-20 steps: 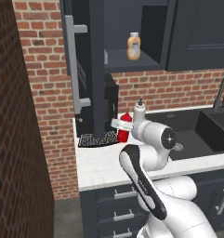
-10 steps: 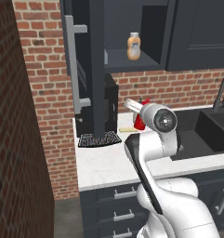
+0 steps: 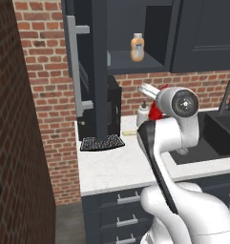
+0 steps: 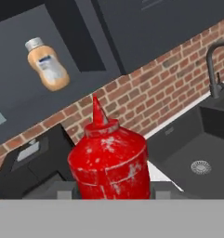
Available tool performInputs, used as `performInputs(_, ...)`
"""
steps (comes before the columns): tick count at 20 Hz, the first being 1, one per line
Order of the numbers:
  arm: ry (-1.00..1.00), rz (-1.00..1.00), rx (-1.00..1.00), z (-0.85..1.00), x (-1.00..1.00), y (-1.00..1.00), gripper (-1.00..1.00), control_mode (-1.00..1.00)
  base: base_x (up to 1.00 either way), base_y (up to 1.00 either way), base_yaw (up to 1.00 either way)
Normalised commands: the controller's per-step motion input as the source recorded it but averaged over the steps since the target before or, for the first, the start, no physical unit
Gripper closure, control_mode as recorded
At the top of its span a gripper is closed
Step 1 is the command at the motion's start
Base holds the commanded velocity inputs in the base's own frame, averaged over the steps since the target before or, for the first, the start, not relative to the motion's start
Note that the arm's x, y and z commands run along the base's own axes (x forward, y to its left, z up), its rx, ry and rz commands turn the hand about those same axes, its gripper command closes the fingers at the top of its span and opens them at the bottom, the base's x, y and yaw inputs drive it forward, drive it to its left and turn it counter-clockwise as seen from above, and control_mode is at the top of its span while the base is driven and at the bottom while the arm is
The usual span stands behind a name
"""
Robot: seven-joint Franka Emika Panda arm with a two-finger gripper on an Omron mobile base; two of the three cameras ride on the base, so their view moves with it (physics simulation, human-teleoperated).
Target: Put the shaker and condiment bottle from the counter next to their counterparts in the cabinet.
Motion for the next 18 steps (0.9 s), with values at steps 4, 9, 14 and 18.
performInputs(4,-0.03,0.00,0.00,0.59,-0.35,-0.30,1.00,-1.00,0.00,0.00,0.00)
performInputs(9,-0.05,0.00,0.00,0.10,-0.05,0.00,1.00,-1.00,0.00,0.00,0.00)
performInputs(14,-0.11,0.05,-0.02,0.21,0.03,0.18,1.00,-1.00,0.00,0.00,0.00)
performInputs(18,-0.16,0.08,-0.10,0.70,-0.01,0.22,1.00,-1.00,0.00,0.00,0.00)
